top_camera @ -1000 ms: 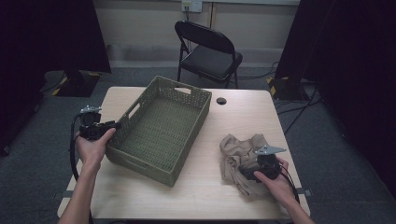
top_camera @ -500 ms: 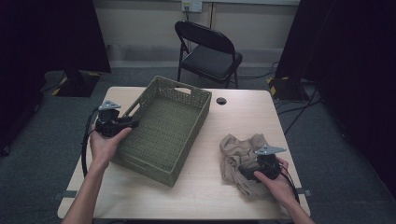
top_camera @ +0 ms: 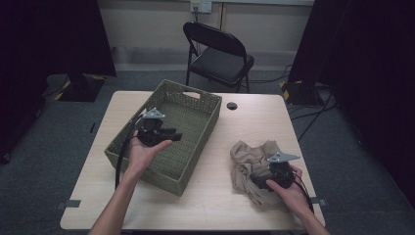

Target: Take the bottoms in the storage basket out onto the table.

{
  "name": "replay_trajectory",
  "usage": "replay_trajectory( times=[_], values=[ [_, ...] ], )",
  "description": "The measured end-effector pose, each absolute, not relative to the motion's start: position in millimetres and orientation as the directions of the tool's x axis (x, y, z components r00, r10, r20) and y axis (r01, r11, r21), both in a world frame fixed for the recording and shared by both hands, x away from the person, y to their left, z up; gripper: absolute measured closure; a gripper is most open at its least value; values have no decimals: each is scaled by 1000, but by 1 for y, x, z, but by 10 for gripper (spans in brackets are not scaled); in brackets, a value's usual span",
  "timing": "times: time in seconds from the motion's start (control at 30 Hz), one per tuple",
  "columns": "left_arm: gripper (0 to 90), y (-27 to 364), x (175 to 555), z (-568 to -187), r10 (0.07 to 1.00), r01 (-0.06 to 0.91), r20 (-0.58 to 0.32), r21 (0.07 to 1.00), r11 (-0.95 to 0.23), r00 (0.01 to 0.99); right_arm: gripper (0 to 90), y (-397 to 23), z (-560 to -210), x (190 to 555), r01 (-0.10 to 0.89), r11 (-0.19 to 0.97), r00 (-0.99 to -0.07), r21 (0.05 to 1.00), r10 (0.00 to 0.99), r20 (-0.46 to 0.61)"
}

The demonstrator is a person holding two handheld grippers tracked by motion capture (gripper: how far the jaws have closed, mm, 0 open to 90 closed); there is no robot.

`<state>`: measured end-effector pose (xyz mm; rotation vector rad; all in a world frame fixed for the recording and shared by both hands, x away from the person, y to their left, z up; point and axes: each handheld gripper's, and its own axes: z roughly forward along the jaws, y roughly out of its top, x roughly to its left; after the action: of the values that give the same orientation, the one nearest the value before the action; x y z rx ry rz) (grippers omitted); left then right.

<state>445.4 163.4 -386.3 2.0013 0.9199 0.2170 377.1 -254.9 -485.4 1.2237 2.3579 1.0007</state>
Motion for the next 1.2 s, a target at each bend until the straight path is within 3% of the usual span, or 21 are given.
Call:
replay_trajectory(
  times=[0.27, 0.53, 0.93, 1.2],
  values=[
    [557, 118, 452, -387, 615, 510, -199, 770, -384, 763, 130, -255, -485, 377, 595, 394, -592, 701, 805, 50],
    [561, 89, 464, -409, 604, 524, -165, 700, -485, 780, 131, -255, -485, 377, 592, 399, -596, 701, 802, 47],
    [568, 89, 469, -408, 593, 535, -184, 686, -494, 784, 130, -255, -485, 377, 589, 403, -598, 701, 800, 43],
    [503, 88, 469, -408, 581, 536, -194, 678, -503, 790, 130, -255, -485, 377, 591, 401, -597, 700, 801, 46]
  ],
)
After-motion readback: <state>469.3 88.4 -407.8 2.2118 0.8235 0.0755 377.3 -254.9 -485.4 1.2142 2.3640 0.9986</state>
